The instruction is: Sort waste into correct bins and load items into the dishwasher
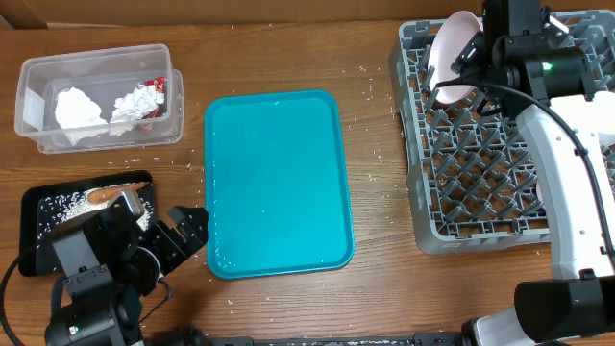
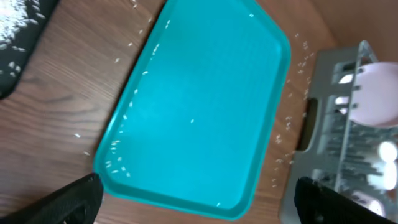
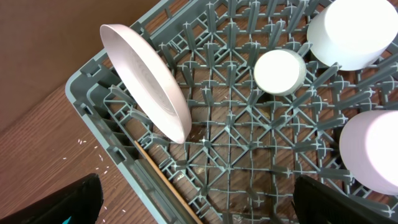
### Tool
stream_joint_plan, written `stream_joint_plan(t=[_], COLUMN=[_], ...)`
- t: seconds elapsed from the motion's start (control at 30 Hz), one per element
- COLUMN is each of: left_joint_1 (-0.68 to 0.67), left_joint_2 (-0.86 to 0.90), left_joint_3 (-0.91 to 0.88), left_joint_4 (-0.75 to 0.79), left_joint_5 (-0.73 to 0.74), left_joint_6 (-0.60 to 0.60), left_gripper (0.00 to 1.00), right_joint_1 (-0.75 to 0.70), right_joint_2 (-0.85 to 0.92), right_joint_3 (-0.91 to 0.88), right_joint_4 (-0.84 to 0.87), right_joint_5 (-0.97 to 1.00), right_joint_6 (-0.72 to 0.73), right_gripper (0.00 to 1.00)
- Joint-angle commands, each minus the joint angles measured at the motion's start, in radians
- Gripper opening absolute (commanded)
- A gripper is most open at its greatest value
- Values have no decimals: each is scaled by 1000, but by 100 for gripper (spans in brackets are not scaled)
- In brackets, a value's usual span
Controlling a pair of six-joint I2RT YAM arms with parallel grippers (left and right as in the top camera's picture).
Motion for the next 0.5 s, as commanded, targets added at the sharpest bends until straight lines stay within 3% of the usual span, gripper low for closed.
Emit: stream_joint_plan(t=[0.0, 0.13, 0.47], left_joint_1=[-28, -113, -246], left_joint_2=[-11, -37, -194], left_joint_3=[-30, -116, -541], left_joint_4=[25, 166, 851], left_joint_5=[-24, -24, -17], left_joint_6=[200, 337, 372], left_gripper=[100, 100, 100], right_joint_1=[3, 3, 3], right_joint_2=[0, 0, 0], right_joint_3=[5, 5, 5], right_joint_4=[3, 3, 3], right_joint_5=[2, 2, 2], right_joint_6=[8, 8, 8], right_gripper=[100, 100, 100])
